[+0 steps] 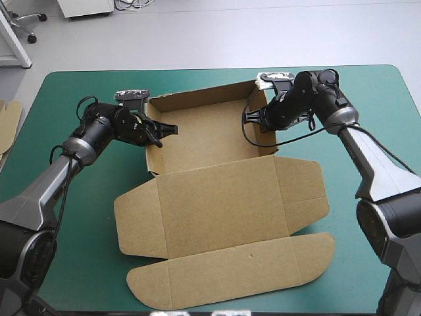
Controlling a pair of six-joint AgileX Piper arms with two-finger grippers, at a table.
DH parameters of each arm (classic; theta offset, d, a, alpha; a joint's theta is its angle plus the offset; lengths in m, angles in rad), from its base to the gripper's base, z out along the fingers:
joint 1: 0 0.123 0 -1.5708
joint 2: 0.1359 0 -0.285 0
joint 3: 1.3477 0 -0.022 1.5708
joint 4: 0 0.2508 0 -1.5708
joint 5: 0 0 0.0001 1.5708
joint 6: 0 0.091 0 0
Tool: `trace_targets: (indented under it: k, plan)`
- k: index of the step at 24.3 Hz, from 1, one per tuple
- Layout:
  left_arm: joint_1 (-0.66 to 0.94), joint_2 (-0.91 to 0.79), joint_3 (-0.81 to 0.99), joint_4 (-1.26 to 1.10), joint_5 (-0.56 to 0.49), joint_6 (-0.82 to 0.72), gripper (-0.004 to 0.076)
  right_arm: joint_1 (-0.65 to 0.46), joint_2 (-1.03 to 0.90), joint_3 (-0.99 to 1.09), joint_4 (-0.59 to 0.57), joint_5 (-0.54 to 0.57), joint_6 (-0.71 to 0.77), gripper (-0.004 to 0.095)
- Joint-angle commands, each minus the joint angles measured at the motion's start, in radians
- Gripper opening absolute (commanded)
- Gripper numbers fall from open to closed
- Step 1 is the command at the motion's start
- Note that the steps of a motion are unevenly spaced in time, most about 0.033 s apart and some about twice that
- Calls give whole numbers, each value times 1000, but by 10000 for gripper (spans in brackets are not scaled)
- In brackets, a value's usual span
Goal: Fold the box
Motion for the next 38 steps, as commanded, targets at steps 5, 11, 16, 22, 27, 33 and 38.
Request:
trace_targets:
  k: [5,11,16,22,27,33,38]
  plan:
    - [-17,-32,-99,1,-21,33,-14,2,-45,-31,-42,83,37,-13]
    - [-17,49,-271,67,214,58,-14,106,-51,-37,-140,155,64,-12]
    - [-17,51,-340,84,400,76,-14,119,-111,-37,-138,155,111,-12]
    - [-17,51,-349,77,475,86,-14,119,-146,-37,-138,156,125,-12]
    - [-19,46,-349,30,489,87,-14,119,-153,-39,-133,156,134,-12]
    - [-66,46,-349,49,487,95,-14,119,-117,-39,-140,156,163,-12]
    - [-108,46,-349,101,470,95,-14,119,-85,-39,-134,156,183,-12]
